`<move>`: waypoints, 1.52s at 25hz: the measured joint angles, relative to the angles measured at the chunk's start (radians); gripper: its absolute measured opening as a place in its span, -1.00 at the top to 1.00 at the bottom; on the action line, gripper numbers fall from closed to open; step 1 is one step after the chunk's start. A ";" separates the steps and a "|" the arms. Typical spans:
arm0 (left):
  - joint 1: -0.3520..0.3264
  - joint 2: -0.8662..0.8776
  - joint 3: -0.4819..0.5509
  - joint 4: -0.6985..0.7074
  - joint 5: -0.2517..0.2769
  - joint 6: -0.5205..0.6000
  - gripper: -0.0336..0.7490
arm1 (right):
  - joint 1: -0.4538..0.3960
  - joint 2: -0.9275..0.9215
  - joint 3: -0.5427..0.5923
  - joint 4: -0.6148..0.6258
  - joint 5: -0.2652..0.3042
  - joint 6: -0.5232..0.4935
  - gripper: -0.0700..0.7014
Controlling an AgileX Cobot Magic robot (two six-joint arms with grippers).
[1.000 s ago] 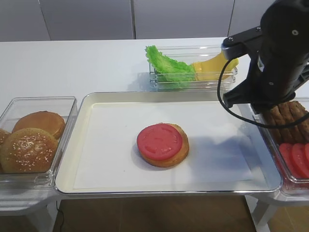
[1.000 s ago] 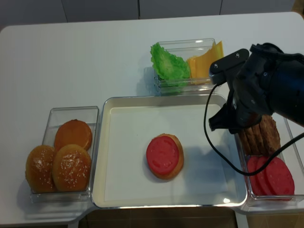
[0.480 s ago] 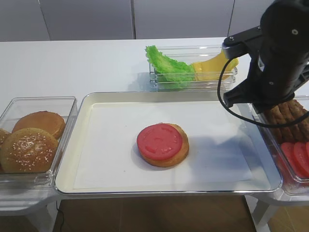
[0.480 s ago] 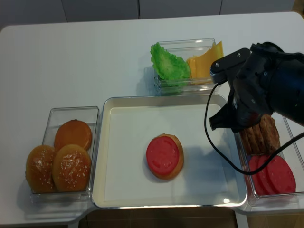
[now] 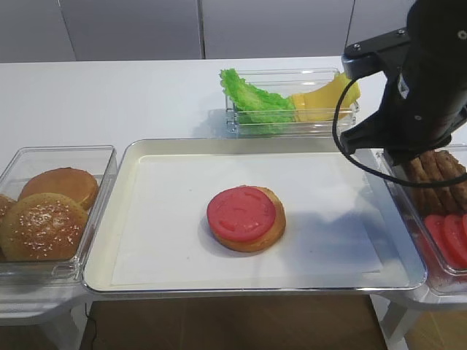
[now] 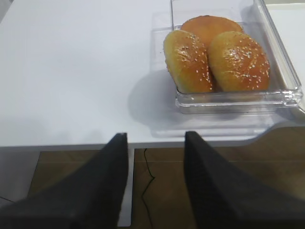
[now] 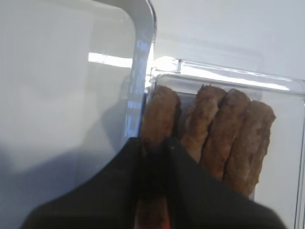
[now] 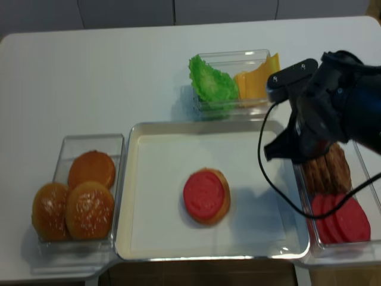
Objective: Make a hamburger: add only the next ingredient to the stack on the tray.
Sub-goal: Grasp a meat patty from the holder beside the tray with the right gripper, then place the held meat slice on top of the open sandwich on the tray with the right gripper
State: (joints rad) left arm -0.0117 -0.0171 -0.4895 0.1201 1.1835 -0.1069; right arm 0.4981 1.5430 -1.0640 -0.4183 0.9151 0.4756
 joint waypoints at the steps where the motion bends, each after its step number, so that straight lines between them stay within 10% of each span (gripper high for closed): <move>1: 0.000 0.000 0.000 0.000 0.000 0.000 0.16 | 0.000 -0.008 0.000 0.002 0.000 0.000 0.48; 38: 0.000 0.000 0.000 0.000 0.000 0.000 0.16 | 0.000 -0.352 -0.045 0.173 0.117 -0.079 0.48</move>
State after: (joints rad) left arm -0.0117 -0.0171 -0.4895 0.1201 1.1835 -0.1069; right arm 0.4981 1.1908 -1.1090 -0.2449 1.0318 0.3964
